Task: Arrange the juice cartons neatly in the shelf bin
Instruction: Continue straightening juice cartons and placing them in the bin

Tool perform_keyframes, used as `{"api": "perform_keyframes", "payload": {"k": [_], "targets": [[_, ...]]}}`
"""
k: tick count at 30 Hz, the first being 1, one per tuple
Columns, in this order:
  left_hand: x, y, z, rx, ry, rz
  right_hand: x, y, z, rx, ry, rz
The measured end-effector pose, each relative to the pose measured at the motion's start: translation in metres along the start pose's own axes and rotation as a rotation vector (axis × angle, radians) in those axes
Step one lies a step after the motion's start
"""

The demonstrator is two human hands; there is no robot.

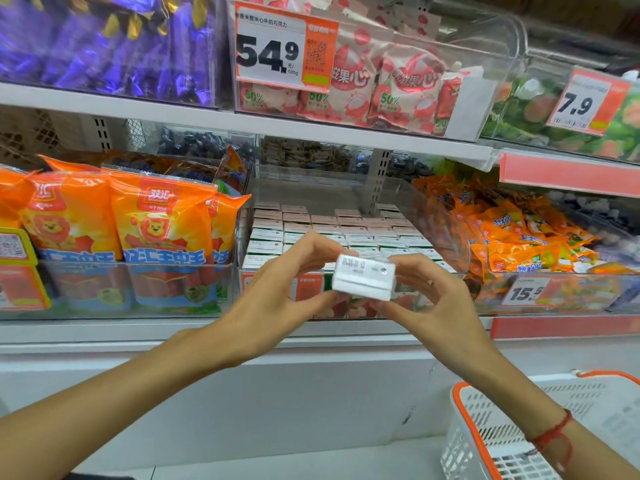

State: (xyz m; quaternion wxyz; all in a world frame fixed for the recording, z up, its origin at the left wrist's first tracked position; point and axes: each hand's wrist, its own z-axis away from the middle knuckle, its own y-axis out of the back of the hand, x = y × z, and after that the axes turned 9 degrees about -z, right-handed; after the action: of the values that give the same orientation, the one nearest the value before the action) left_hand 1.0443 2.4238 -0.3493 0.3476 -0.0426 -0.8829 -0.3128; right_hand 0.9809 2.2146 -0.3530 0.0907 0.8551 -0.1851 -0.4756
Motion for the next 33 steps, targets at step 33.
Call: {"api": "perform_keyframes", "payload": {"k": [33], "targets": [[-0.074, -0.027, -0.161, 0.386, 0.544, 0.019, 0.083, 0.041, -0.052, -0.070, -0.100, 0.715]]}}
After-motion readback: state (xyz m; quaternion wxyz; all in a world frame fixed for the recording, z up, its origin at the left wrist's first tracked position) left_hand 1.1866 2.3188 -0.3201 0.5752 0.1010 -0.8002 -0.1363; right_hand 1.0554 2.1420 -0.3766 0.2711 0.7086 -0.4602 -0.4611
